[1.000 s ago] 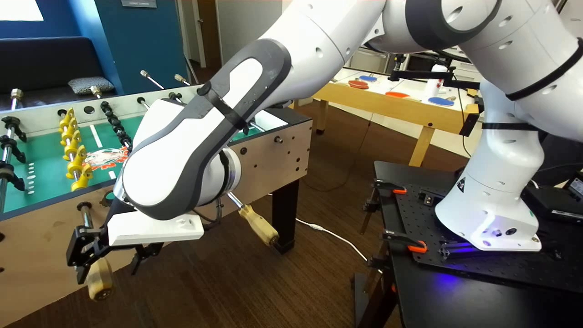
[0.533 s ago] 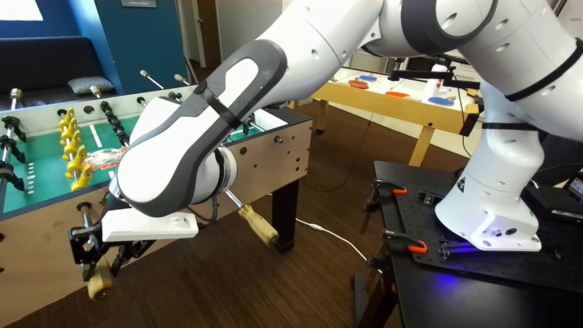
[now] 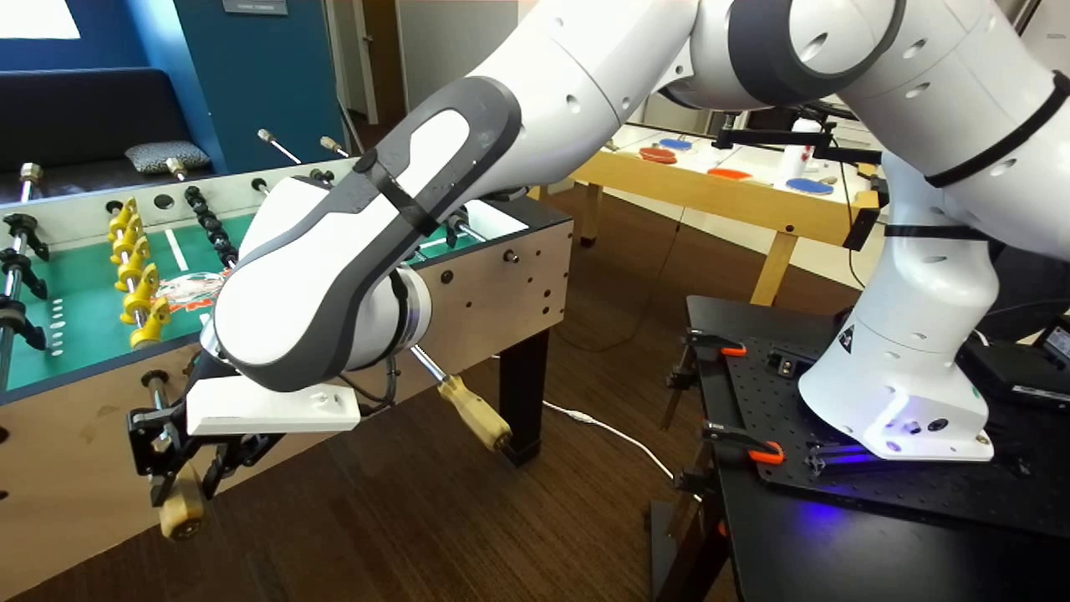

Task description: Push the second rod from the right side of the foosball table

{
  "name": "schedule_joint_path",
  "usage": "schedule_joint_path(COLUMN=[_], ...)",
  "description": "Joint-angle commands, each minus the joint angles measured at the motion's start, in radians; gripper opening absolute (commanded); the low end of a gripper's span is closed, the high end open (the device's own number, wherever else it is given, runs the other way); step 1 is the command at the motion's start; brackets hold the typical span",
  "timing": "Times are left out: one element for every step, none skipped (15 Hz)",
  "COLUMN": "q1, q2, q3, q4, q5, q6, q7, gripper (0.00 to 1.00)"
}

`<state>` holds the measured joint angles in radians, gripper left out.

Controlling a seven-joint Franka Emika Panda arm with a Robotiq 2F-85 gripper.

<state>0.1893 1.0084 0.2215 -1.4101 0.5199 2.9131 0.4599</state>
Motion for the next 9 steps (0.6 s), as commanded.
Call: schedule_joint_path(q1=[-0.021, -0.026, -0.033, -0.037, -0.043, -0.046, -0.050, -0.055, -0.057], q2=[0.056, 0.066, 0.076, 0.087, 0.098, 0.108, 0.123, 0.136, 0.153], q3=[0.003, 0.002, 0.004, 0.002, 0.002, -0.001, -0.005, -0.005, -0.010], q4=[0.097, 0.113, 0.130, 0.148, 0.168, 0.187, 0.212, 0.236, 0.265], q5=[-0.010, -0.012, -0.014, -0.016, -0.018, -0.021, -0.024, -0.027, -0.031], q6=[0.002, -0.003, -0.010, -0.014, -0.022, -0.029, -0.039, -0.052, -0.065], q7=[0.000, -0.004, -0.007, -0.008, -0.011, -0.014, -0.015, -0.016, -0.014], gripper=[0.14, 0.14, 0.14, 0.14, 0.14, 0.14, 0.14, 0.14, 0.14])
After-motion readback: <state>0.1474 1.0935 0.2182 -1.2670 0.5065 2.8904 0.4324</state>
